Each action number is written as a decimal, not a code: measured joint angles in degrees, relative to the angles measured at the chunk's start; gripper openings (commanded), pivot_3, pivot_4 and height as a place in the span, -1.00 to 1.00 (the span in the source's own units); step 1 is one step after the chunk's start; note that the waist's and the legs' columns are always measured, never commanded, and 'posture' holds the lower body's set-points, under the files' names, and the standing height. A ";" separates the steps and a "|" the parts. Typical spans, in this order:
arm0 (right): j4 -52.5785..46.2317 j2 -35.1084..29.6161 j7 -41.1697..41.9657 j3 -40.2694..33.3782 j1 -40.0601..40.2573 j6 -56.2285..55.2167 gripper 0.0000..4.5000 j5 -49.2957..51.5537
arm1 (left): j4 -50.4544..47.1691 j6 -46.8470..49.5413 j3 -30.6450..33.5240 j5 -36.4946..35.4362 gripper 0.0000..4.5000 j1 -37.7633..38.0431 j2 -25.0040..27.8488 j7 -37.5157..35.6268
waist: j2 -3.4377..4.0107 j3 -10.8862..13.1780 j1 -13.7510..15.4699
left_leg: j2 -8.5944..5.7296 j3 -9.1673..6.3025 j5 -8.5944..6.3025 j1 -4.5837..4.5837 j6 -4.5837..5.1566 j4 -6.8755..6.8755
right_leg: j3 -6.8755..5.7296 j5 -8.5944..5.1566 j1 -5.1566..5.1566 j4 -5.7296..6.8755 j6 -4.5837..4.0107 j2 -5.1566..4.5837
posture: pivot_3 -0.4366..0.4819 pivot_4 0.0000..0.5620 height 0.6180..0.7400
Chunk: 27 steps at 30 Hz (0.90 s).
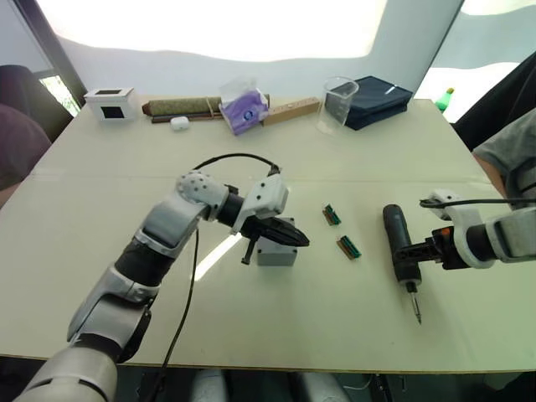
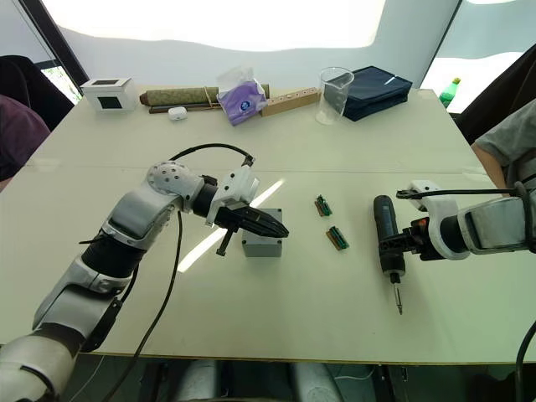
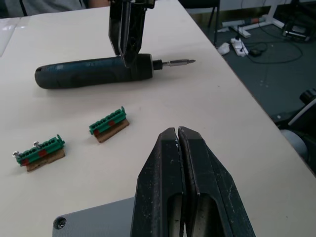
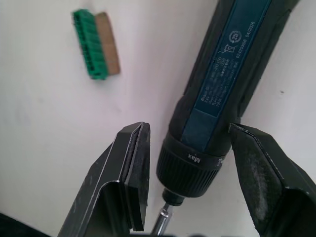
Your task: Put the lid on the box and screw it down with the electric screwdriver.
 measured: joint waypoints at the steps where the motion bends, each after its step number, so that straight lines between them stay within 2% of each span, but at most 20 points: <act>1: -0.18 -0.07 -0.65 0.88 0.01 -0.02 0.23 -0.38 | -0.09 0.11 0.00 -0.01 -1.00 0.12 0.02 0.23 | -0.04 0.00 0.00 | 0.00 0.00 0.00 0.11 0.01 -0.04 | 0.00 -0.01 0.08 -0.01 -0.01 0.01 | -0.05 -0.47 0.99; 15: 1.90 2.49 -1.82 6.56 -1.14 -0.37 0.23 -7.11 | -0.19 1.05 0.02 -0.11 -1.00 1.23 -2.15 3.77 | -0.33 -0.05 0.15 | 0.05 0.00 -0.01 0.27 0.01 -0.15 | -0.01 -0.01 0.21 -0.05 -0.02 0.07 | -0.05 -0.47 0.99; 17: 1.31 2.05 -1.46 7.53 -0.73 -0.82 -0.02 -7.10 | -0.18 1.04 0.02 -0.11 -1.00 1.37 -2.24 4.05 | -0.37 -0.05 0.22 | 0.05 0.00 -0.01 0.27 0.01 -0.18 | -0.01 -0.01 0.21 -0.08 -0.02 0.07 | -0.05 -0.47 0.99; 19: 0.82 1.96 -1.01 7.75 -0.41 -1.14 -0.09 -7.47 | -0.14 1.03 0.03 -0.11 -1.00 1.50 -2.53 4.54 | -0.51 -0.10 0.26 | 0.06 -0.03 -0.01 0.27 0.01 -0.20 | -0.04 -0.01 0.22 -0.10 -0.03 0.07 | -0.05 -0.47 0.99; 27: -0.78 2.71 3.26 7.59 1.01 -1.33 -0.09 -13.55 | -0.10 1.03 0.21 -0.13 -1.00 1.87 -3.20 5.91 | -1.15 -0.48 0.46 | 0.07 -0.06 -0.01 0.33 0.02 -0.23 | -0.10 -0.02 0.36 -0.18 -0.03 0.06 | -0.05 -0.47 0.99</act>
